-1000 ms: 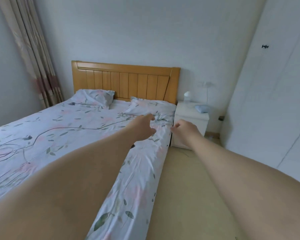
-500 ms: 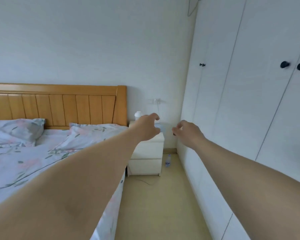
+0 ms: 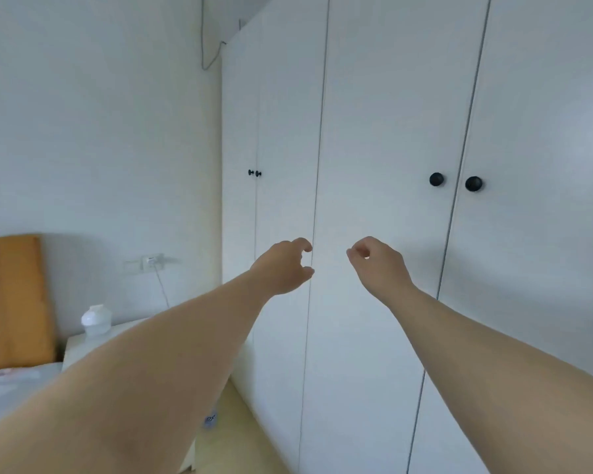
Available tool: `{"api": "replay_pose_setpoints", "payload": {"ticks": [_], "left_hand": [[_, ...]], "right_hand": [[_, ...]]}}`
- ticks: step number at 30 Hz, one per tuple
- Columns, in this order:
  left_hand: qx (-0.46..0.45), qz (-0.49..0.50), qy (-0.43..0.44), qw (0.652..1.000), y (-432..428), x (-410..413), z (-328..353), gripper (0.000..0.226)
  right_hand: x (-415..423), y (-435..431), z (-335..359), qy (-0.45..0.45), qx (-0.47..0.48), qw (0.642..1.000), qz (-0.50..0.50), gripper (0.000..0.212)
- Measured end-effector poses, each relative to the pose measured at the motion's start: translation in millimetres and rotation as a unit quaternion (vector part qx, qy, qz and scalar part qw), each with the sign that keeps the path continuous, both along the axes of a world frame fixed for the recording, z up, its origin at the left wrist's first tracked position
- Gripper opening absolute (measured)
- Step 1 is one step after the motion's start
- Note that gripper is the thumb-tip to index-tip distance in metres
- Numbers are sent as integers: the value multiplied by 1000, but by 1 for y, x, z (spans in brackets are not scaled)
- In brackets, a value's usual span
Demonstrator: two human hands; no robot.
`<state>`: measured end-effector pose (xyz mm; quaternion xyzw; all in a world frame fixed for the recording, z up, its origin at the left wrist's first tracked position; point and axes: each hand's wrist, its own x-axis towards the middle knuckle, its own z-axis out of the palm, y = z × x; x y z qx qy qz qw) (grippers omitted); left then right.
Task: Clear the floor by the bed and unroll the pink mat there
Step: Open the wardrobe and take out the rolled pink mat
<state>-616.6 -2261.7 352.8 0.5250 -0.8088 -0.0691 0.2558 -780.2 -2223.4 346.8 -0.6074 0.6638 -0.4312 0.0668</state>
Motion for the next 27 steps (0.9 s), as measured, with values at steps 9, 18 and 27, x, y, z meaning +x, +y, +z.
{"api": "replay_pose_setpoints", "payload": {"ticks": [9, 18, 27], "left_hand": [[-85, -246, 40, 965, -80, -122, 54, 41], [-279, -281, -19, 918, -121, -208, 76, 77], [-344, -301, -16, 890, -182, -252, 67, 78]], "right_hand": [[-85, -39, 58, 96, -59, 957, -267, 30], [-140, -80, 93, 132, -116, 912, -372, 39], [-158, -106, 80, 194, -147, 881, -405, 19]]}}
